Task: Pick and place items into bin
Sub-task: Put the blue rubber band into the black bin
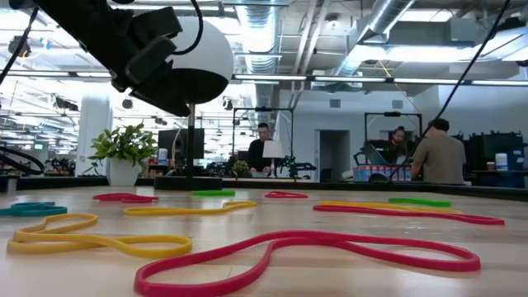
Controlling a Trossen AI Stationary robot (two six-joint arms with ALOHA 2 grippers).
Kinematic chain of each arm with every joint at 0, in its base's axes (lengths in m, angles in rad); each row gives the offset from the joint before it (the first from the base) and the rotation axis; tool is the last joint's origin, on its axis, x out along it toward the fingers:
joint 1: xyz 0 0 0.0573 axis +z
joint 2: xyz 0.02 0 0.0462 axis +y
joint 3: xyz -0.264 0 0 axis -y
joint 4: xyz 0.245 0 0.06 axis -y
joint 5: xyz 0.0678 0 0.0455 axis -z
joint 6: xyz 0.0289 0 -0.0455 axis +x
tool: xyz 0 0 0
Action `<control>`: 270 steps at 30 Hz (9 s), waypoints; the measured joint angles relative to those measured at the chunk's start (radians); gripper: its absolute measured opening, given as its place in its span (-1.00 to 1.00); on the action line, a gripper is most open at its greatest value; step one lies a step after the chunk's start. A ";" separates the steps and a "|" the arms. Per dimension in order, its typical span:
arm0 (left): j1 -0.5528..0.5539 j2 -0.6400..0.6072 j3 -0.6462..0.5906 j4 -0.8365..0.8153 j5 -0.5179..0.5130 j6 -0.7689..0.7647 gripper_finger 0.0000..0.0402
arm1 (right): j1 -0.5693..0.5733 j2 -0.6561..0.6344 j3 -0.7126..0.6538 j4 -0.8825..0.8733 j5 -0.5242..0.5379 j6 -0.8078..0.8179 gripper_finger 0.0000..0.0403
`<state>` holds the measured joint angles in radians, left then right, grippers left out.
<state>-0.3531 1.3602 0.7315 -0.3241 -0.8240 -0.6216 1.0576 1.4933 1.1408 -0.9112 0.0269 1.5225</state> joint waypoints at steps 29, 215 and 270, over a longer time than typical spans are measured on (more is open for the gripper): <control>0.083 0.000 0.000 -0.053 0.221 0.331 -0.55 | -0.074 0.163 0.001 0.472 0.149 0.179 -0.67; -0.066 0.072 0.150 -0.254 0.825 0.491 -0.38 | -0.159 0.361 0.331 0.116 0.037 0.069 -0.71; -0.479 0.287 0.000 0.139 0.668 -0.192 -0.38 | -0.520 0.360 0.258 0.242 0.849 -0.786 -0.71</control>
<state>-0.8324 1.6474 0.7316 -0.1851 -0.1565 -0.8133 0.5374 1.8534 1.3986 -0.6695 0.8761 0.7364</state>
